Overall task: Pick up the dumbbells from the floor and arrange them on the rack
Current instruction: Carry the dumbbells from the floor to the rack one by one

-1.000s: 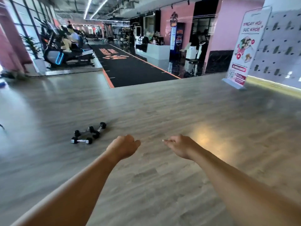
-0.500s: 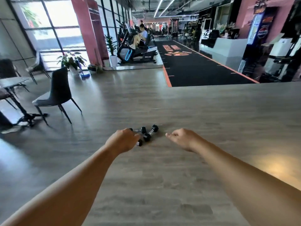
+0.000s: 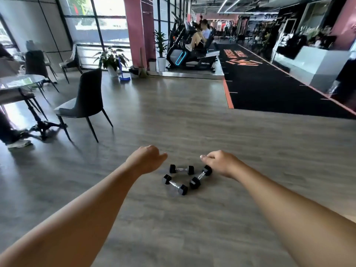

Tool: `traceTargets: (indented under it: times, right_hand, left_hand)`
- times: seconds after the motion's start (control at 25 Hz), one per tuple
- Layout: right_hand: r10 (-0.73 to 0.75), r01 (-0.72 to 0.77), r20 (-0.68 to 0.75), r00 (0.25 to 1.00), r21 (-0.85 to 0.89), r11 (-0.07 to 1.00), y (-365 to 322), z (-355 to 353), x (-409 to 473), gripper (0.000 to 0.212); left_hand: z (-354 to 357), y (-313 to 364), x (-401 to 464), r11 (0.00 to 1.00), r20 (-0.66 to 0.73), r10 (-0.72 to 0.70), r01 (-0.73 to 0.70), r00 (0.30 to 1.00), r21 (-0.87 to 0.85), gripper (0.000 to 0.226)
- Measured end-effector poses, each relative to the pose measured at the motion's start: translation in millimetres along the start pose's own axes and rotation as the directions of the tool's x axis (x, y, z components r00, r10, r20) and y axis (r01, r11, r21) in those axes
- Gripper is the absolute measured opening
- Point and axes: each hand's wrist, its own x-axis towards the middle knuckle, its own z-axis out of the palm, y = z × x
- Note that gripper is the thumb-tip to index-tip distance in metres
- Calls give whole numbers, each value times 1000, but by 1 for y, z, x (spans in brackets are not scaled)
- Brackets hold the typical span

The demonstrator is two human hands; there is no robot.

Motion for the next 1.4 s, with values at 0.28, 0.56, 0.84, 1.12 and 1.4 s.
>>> traceTargets:
  times: [0.28,0.56,0.84,1.12,1.4]
  right_hand:
    - [156,-156,-7,988,55,986,-1,-1,169,54]
    - [273,-277,51,961,117,954,60,42,360,61]
    - [385,-415,185,904,160,896,122,126,531,45]
    - [517,-561,296,803,81,824,222,335,617,48]
    - [590,-630,388,708,-31,776,332,592,682,72]
  left_hand:
    - [-10,-20,219,996,84,75,-79,994,38,48]
    - [69,-35,416,993,243,48,-73,969,96,38]
    - [186,-74,576,980,387,-6,-71,922,184,30]
    - [398,-168,661,980,535,-45,-66,844,186,38]
    - [649,-298,721,986,630,-134,37,765,165,45]
